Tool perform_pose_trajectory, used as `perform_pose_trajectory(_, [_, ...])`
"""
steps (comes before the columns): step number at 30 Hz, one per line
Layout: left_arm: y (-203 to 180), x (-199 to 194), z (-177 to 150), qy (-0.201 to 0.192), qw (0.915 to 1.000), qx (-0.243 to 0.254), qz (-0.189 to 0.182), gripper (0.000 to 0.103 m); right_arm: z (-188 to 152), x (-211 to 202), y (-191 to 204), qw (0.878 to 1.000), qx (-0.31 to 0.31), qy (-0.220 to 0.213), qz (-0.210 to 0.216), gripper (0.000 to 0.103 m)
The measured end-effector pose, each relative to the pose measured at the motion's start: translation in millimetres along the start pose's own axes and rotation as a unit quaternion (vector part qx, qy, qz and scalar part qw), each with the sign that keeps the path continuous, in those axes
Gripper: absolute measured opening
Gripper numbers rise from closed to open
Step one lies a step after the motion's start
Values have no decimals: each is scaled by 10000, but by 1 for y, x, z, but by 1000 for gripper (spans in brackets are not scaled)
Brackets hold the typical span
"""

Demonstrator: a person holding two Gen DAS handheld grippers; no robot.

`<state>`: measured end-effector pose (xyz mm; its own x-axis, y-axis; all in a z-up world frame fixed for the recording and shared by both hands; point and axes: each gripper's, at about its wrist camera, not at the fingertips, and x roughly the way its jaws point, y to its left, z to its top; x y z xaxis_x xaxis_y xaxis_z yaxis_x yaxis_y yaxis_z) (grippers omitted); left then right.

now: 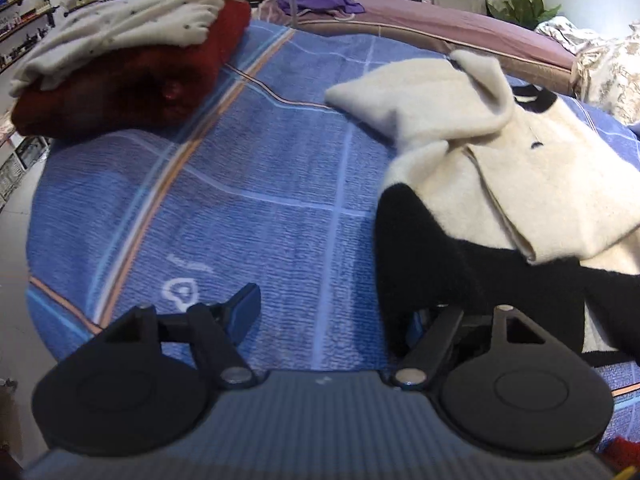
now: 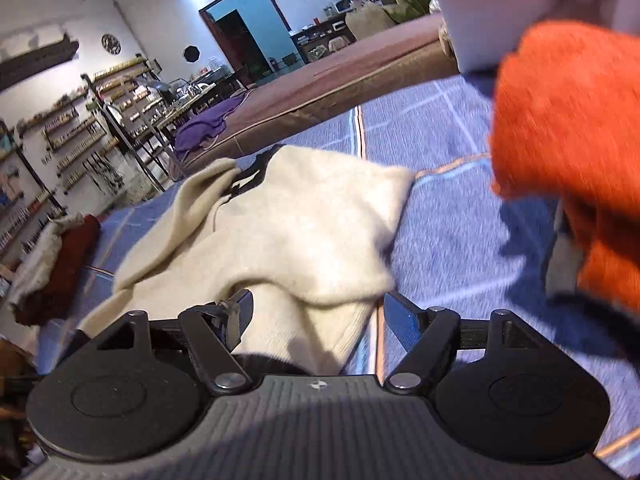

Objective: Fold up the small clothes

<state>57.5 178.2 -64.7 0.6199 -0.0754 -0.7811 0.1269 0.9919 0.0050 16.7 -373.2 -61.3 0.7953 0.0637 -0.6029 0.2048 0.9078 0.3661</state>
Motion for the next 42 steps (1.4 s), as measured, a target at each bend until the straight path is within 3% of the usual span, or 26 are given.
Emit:
perform_pose_trajectory(3, [5, -27, -1, -289, 9995, 3, 145, 91, 20, 38, -12, 9994, 209, 218, -188, 103])
perform_pose_trajectory(5, [0, -42, 1, -463, 9989, 79, 32, 97, 25, 59, -20, 9991, 280, 235, -221, 103])
perform_pose_trajectory(8, [-20, -52, 7, -585, 9971, 177, -460, 99, 26, 87, -24, 9982, 106, 410, -436, 103])
perform_pose_trajectory(10, [-40, -54, 15, -692, 9941, 334, -769, 100, 20, 103, -33, 9955, 480, 684, -452, 103])
perform_pose_trajectory(12, [-61, -55, 23, -765, 9904, 620, -971, 100, 13, 106, -35, 9951, 616, 684, -358, 103])
perform_pose_trajectory(14, [-78, -54, 30, -896, 9859, 886, -1105, 100, 11, 107, -28, 9975, 376, 590, -113, 103])
perform_pose_trajectory(18, [-100, -33, 39, -687, 9822, 744, -1580, 103, 14, 116, -24, 9982, 263, 530, 122, 103])
perform_pose_trajectory(19, [-107, -26, 37, -631, 9797, 689, -1772, 103, 18, 119, -22, 9986, 168, 491, 29, 100])
perform_pose_trajectory(20, [-114, -18, 36, -562, 9780, 657, -1901, 101, 21, 121, -21, 9989, 110, 442, -56, 80])
perform_pose_trajectory(22, [-133, -4, 31, -416, 9763, 743, -1992, 86, 28, 129, -23, 9990, 132, 429, -80, 55])
perform_pose_trajectory(24, [-153, 13, 26, -238, 9763, 950, -1931, 54, 34, 130, -18, 9988, -121, 434, -182, 41])
perform_pose_trajectory(26, [-169, 26, 24, 6, 9731, 1134, -2005, 51, 42, 122, -7, 9967, -657, 219, -418, 26])
perform_pose_trajectory(28, [-176, 31, 24, 49, 9719, 1084, -2090, 54, 56, 101, -2, 9926, -974, -307, -654, 23])
perform_pose_trajectory(30, [-175, 26, 25, -79, 9710, 971, -2182, 76, 73, 83, -2, 9857, -1176, -713, -977, 22])
perform_pose_trajectory(32, [-175, 26, 26, -189, 9711, 930, -2190, 86, 85, 81, -1, 9761, -1627, -721, -1246, 22])
perform_pose_trajectory(38, [-185, 43, 26, 72, 9717, 1158, -2059, 86, 66, 123, -19, 9721, -1726, 57, -1588, 27])
perform_pose_trajectory(39, [-186, 47, 24, 161, 9725, 1190, -1998, 86, 61, 127, -21, 9728, -1670, 151, -1597, 31])
perform_pose_trajectory(41, [-186, 51, 20, 250, 9732, 1208, -1939, 86, 53, 131, -22, 9710, -1672, 216, -1698, 56])
perform_pose_trajectory(42, [-186, 53, 18, 278, 9739, 1214, -1896, 86, 49, 131, -22, 9692, -1718, 209, -1754, 62])
